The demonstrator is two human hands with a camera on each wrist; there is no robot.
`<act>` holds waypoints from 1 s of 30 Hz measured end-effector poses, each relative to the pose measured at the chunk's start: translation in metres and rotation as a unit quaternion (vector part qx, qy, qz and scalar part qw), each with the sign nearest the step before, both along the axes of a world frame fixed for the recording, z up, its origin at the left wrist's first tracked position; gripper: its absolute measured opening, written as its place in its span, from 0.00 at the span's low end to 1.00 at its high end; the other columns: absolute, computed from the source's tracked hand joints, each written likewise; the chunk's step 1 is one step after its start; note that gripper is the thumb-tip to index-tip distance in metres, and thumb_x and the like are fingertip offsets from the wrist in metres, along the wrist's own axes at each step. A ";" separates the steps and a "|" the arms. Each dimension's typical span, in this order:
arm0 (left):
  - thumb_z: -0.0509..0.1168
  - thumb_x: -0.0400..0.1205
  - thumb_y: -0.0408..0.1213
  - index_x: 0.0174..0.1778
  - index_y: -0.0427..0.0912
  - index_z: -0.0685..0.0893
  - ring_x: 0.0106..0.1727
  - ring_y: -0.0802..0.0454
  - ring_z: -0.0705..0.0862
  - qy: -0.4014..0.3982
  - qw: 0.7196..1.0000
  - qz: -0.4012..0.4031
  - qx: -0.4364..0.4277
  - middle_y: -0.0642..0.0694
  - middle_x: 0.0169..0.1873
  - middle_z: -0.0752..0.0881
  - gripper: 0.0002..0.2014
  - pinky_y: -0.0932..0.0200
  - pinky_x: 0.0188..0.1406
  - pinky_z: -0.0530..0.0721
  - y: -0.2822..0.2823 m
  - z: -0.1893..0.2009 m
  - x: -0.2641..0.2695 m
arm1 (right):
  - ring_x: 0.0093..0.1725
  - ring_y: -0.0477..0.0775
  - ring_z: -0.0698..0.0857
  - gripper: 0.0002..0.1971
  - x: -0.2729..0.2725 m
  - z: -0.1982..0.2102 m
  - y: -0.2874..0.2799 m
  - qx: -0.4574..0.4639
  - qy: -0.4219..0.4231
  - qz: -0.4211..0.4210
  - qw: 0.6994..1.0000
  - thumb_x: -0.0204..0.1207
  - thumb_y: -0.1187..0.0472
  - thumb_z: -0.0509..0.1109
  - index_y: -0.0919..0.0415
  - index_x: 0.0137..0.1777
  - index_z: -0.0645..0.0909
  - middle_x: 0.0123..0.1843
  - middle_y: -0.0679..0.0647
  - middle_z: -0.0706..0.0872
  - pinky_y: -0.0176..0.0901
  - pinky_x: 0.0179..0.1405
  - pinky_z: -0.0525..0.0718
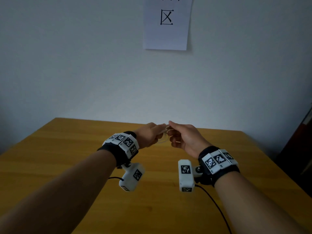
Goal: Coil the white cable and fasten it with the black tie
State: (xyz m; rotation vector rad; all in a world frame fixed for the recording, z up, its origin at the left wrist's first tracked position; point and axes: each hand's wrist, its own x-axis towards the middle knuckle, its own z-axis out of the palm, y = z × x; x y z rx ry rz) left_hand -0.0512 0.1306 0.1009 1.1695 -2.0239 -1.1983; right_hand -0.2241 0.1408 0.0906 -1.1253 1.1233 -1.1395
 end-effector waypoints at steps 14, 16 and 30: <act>0.54 0.86 0.47 0.25 0.48 0.58 0.18 0.53 0.52 0.182 0.964 -0.030 0.190 0.53 0.17 0.57 0.22 0.59 0.23 0.51 -0.007 0.002 -0.004 | 0.40 0.48 0.85 0.18 0.003 0.003 -0.011 -0.149 0.239 -0.013 0.959 0.89 0.53 0.59 0.57 0.45 0.88 0.41 0.50 0.88 0.46 0.48 0.79; 0.55 0.85 0.48 0.25 0.48 0.59 0.18 0.52 0.51 0.227 0.950 -0.031 0.211 0.53 0.17 0.57 0.22 0.61 0.21 0.52 -0.012 0.000 -0.003 | 0.33 0.52 0.79 0.29 0.008 -0.002 -0.012 -0.134 0.234 -0.014 0.963 0.91 0.45 0.54 0.66 0.40 0.85 0.32 0.56 0.82 0.48 0.43 0.74; 0.58 0.87 0.51 0.40 0.33 0.83 0.19 0.52 0.67 0.291 0.930 0.155 0.160 0.50 0.19 0.67 0.23 0.57 0.26 0.70 -0.066 -0.055 -0.021 | 0.33 0.52 0.81 0.20 0.020 -0.063 -0.050 -0.140 0.214 -0.094 0.962 0.92 0.49 0.53 0.63 0.59 0.81 0.35 0.52 0.80 0.45 0.34 0.79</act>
